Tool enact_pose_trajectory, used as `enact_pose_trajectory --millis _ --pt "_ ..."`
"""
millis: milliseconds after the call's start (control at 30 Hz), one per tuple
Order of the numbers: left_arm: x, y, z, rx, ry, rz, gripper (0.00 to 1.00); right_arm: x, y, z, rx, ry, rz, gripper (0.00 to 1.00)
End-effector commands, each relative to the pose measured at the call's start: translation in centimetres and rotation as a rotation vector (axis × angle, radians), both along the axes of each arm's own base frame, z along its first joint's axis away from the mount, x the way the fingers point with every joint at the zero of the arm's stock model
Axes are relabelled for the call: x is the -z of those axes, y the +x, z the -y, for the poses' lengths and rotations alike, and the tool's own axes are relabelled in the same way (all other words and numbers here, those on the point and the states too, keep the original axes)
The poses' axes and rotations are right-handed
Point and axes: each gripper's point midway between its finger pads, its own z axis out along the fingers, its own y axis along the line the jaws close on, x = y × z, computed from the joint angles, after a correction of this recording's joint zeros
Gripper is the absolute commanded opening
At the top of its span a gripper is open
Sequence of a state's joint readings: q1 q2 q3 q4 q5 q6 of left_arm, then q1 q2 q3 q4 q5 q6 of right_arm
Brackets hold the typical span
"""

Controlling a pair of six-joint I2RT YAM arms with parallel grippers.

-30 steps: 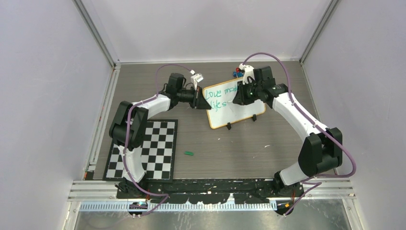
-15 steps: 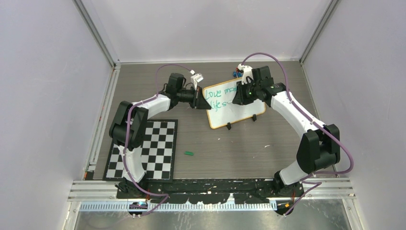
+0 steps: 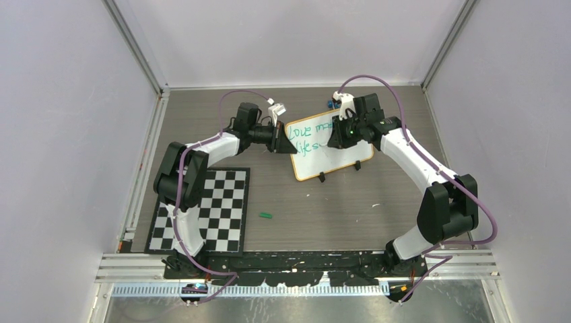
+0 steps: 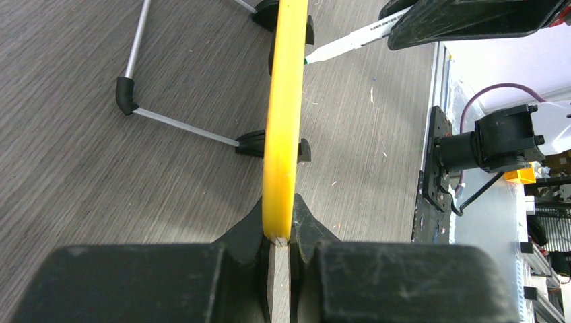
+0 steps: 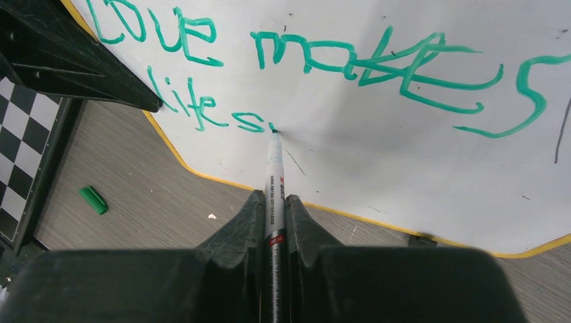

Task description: Write a sentence on the whiteboard

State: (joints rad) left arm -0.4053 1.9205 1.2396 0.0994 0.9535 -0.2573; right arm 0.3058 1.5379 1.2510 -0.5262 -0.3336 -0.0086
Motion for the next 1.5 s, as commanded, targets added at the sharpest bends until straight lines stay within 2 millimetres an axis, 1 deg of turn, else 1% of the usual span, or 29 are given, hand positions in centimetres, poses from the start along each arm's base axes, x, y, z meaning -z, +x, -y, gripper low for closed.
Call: enact_pose_trajectory --millis 0,200,567,733,867,1233,1333,1467 --pt "-1.3 0.0 0.4 0.015 -0.030 0.037 0.00 -0.9 0.2 0.5 0.001 -0.027 0.052 0.00" --pt "-1.4 0.0 0.4 0.016 -0.031 0.042 0.00 -1.0 0.2 0.8 0.003 -0.039 0.056 0.00" --pt "-1.6 0.0 0.4 0.016 -0.033 0.044 0.00 -3.4 2.0 0.6 0.028 -0.031 0.122 0.00" --pt "-1.5 -0.1 0.3 0.015 -0.030 0.044 0.00 -3.8 2.5 0.5 0.030 -0.029 0.131 0.00" --pt "-1.4 -0.1 0.3 0.015 -0.027 0.047 0.00 -3.3 2.3 0.5 0.027 -0.032 0.119 0.00" --pt "-1.4 -0.1 0.3 0.016 -0.028 0.045 0.00 -0.3 0.3 1.3 0.021 -0.063 0.055 0.00" --pt "-1.5 -0.1 0.3 0.017 -0.030 0.048 0.00 -0.1 0.2 1.5 0.026 -0.073 0.057 0.00" --pt "-1.4 -0.1 0.4 0.018 -0.030 0.044 0.00 -1.0 0.7 1.6 0.029 -0.079 0.081 0.00"
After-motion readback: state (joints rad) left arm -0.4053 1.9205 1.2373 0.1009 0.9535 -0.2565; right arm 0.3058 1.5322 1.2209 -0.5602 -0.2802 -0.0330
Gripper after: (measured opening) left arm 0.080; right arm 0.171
